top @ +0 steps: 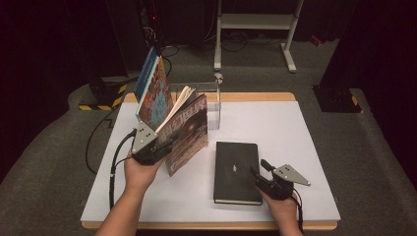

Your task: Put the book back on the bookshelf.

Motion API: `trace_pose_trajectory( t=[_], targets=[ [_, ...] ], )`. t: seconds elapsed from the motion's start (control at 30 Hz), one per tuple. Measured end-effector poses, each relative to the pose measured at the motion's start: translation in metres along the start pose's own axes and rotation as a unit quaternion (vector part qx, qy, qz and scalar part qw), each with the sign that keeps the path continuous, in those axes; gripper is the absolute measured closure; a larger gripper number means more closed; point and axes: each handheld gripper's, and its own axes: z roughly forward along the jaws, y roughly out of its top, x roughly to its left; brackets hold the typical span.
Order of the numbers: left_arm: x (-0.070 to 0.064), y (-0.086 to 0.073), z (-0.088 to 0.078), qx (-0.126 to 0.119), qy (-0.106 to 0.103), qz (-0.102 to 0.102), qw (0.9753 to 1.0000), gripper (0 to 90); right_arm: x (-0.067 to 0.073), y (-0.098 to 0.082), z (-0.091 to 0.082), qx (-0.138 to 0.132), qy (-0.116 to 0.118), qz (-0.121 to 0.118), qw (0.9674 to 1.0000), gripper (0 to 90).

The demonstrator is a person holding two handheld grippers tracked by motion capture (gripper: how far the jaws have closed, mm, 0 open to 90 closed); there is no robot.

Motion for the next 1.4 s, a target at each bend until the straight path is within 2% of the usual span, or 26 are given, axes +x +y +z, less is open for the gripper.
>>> trace_pose_trajectory(
  t=[0.27,0.5,0.6,0.77,0.87,1.2,1.4],
  targets=[
    [0.004,0.0,0.009,-0.001,0.0,-0.007,1.0,65.8,0.0,0.0,-0.001,-0.001,0.002,0.002,1.0,50.2],
    [0.006,0.002,0.011,0.01,-0.01,-0.017,0.9998,79.0,-0.001,-0.001,-0.001,0.0,0.002,0.003,1.0,50.1],
    [0.006,0.003,0.01,0.011,-0.014,-0.02,0.9996,81.7,0.0,-0.001,-0.001,0.0,0.002,0.003,1.0,50.1],
    [0.006,0.002,0.01,0.004,-0.013,-0.025,0.9996,83.3,-0.001,-0.001,-0.001,0.0,0.003,0.005,1.0,49.9],
    [0.006,0.002,0.011,0.003,-0.012,-0.035,0.9993,83.5,-0.001,-0.001,-0.001,0.001,0.003,0.004,1.0,49.7],
    [0.005,0.002,0.011,0.003,-0.005,-0.033,0.9994,83.8,-0.001,-0.001,-0.001,0.0,0.004,0.003,1.0,49.4],
    [0.003,0.004,0.013,0.003,-0.001,-0.041,0.9992,83.9,-0.002,-0.001,0.0,0.0,0.005,0.004,1.0,49.3]
  ],
)
